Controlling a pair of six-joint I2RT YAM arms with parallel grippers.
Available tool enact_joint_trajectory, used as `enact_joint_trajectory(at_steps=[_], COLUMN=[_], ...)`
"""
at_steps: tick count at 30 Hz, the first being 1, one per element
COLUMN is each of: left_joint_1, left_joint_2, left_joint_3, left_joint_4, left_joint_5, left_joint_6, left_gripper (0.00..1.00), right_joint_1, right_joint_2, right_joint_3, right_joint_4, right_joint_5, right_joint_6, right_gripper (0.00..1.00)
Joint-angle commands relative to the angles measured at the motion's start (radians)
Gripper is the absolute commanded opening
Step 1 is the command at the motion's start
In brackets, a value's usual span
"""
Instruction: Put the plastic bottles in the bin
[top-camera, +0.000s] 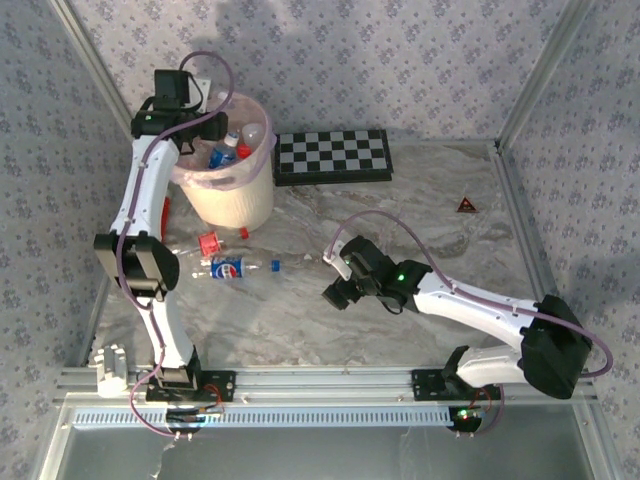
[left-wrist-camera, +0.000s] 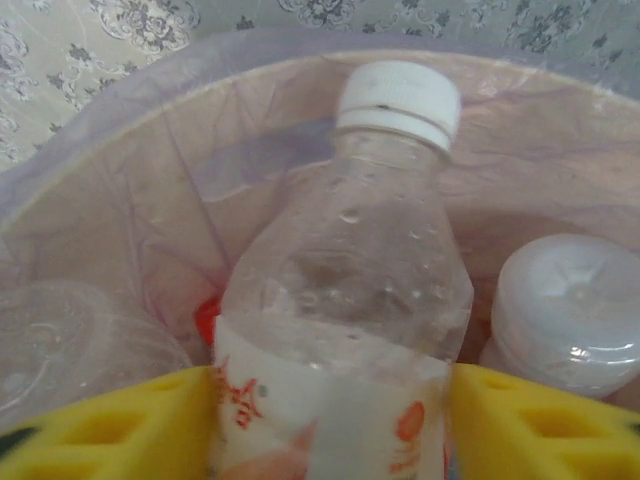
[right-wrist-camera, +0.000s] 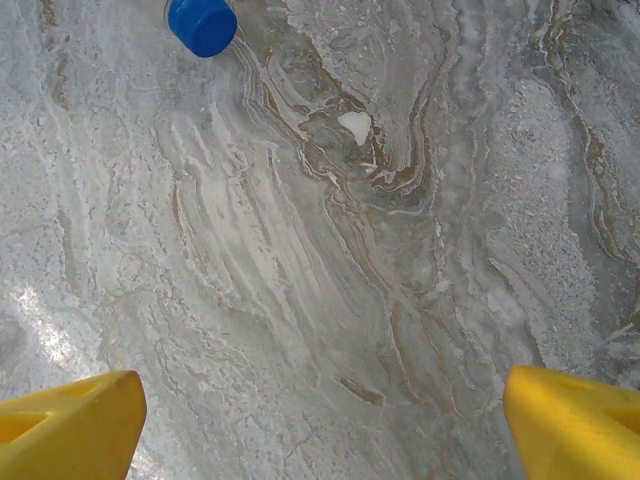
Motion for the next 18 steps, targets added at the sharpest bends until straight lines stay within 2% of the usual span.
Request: enact_joint_trajectory(at_steps=[1, 4, 7, 11, 18], left_joint_1=[-0.01, -0.014, -0.018, -0.021, -0.027], left_joint_2=[-0.041, -0.08, -0.11, -0.11, -0.098], left_joint_3=[0.009, 0.03, 0.055, 0.054, -0.074], left_joint_4=[-0.051, -0.039, -0.036, -0.037, -0.002], left_joint_5=[0.035, 0.035, 0.036, 0.001, -0.056], left_joint_6=[-0.034, -0.04, -0.049, -0.044, -0.038], left_gripper=[0.78, 0.88, 0.89, 0.79, 0.52], right_joint_1=[0.007, 0.007, 0.007, 0.01, 0.022], right_joint_2=[0.004, 0.008, 0.016, 0.027, 0.028], right_joint_3=[-0.003, -0.007, -0.006, -0.003, -0.009], right_joint_4=[-0.022, -0.015, -0.007, 0.003, -0.001], right_joint_5=[0.02, 0.019, 0.013, 0.006, 0.016], right_joint_6=[0.022, 0.024, 0.024, 0.025, 0.029], right_gripper=[0.94, 0.94, 0.94, 0.94, 0.94])
